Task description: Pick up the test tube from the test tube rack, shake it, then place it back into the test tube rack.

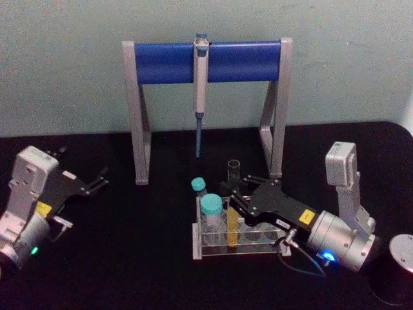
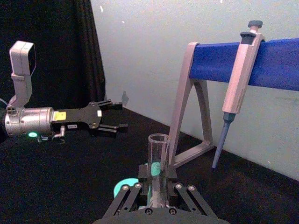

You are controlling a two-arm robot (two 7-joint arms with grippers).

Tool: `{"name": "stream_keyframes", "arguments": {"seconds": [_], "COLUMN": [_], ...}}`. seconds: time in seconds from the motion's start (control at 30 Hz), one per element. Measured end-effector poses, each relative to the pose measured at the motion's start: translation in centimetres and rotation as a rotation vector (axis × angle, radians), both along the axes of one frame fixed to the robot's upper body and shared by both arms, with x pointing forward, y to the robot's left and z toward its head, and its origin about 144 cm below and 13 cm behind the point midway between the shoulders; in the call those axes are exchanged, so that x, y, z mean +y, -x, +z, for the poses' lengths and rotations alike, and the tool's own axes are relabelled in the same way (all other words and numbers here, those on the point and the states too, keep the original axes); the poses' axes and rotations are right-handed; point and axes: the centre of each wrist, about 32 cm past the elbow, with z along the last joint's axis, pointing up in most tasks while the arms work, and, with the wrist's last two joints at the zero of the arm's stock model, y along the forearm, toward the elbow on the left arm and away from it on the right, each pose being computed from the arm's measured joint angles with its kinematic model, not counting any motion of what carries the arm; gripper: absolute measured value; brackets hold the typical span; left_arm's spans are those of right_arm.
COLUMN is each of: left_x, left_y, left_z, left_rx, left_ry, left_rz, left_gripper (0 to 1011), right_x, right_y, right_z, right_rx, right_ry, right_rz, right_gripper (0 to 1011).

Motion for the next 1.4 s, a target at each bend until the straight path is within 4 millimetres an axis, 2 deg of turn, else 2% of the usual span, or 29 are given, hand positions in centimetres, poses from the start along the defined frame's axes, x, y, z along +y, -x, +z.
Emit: {"name": "stream_keyframes", "arguments": {"seconds": [0.73, 0.83, 1.0, 1.07, 1.1, 1.13, 1.2, 1.23, 1.4], "left_x": [0.0, 0.0, 0.0, 0.0, 0.0, 0.0, 0.0, 0.0, 0.0], "left_y": [0.0, 0.0, 0.0, 0.0, 0.0, 0.0, 0.0, 0.0, 0.0], "left_z": [0.0, 0.0, 0.0, 0.0, 0.0, 0.0, 0.0, 0.0, 0.0], "left_rx": [0.0, 0.0, 0.0, 0.0, 0.0, 0.0, 0.0, 0.0, 0.0], "left_ry": [0.0, 0.0, 0.0, 0.0, 0.0, 0.0, 0.0, 0.0, 0.0], "left_rz": [0.0, 0.0, 0.0, 0.0, 0.0, 0.0, 0.0, 0.0, 0.0], "left_gripper": [1001, 1001, 1001, 1001, 1001, 1001, 1001, 1002, 1001], "right_x": [-0.02, -0.02, -0.03, -0.02, -0.02, -0.02, -0.02, -0.02, -0.01], "right_y": [-0.04, -0.04, -0.04, -0.04, -0.04, -0.04, -0.04, -0.04, -0.04], "right_z": [-0.01, 0.0, 0.01, 0.02, 0.02, 0.02, 0.02, 0.03, 0.03], "right_rx": [0.002, 0.001, 0.001, 0.001, 0.001, 0.001, 0.001, 0.0, 0.001], "right_ry": [0.004, 0.004, 0.004, 0.003, 0.003, 0.003, 0.003, 0.003, 0.002], "right_rz": [-0.004, -0.004, -0.003, -0.002, -0.002, -0.002, -0.002, -0.002, -0.002], "right_gripper": [245, 374, 470, 577, 577, 639, 675, 731, 887]}}
